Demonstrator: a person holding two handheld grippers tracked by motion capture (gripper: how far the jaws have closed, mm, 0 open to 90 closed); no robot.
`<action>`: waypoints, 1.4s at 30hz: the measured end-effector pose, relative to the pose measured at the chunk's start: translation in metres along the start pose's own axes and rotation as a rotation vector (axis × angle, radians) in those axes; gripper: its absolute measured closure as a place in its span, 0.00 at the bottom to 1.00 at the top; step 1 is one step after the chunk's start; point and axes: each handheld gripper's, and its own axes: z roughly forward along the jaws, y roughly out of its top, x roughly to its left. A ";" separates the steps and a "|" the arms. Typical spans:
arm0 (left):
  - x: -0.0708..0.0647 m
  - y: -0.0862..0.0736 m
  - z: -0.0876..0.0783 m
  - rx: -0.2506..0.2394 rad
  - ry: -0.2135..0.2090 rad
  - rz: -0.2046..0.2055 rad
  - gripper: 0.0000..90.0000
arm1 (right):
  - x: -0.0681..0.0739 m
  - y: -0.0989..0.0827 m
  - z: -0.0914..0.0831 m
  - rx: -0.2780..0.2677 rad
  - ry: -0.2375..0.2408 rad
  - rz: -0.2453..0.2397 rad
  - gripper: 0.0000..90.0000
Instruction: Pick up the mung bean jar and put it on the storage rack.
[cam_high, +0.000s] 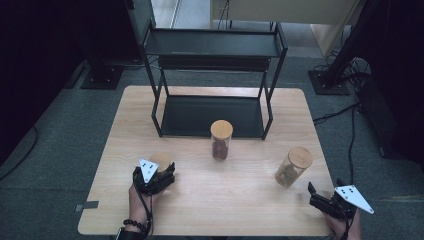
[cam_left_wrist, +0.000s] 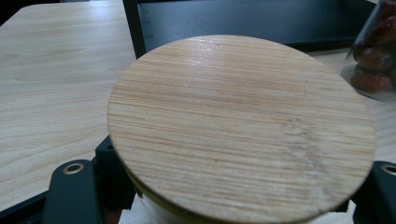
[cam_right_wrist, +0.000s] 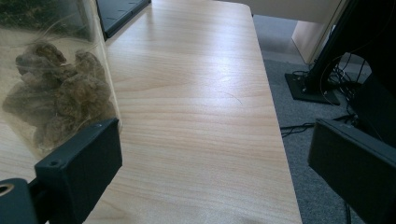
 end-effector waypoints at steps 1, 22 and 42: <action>0.000 0.001 0.002 0.000 0.001 -0.001 0.28 | 0.000 0.000 0.000 0.000 0.000 0.000 0.03; -0.006 0.028 0.031 -0.010 -0.004 0.000 0.28 | 0.000 0.000 0.000 -0.003 0.005 0.000 0.03; -0.011 0.051 0.060 -0.013 -0.001 -0.012 0.28 | -0.001 0.000 0.000 -0.006 0.010 0.007 0.03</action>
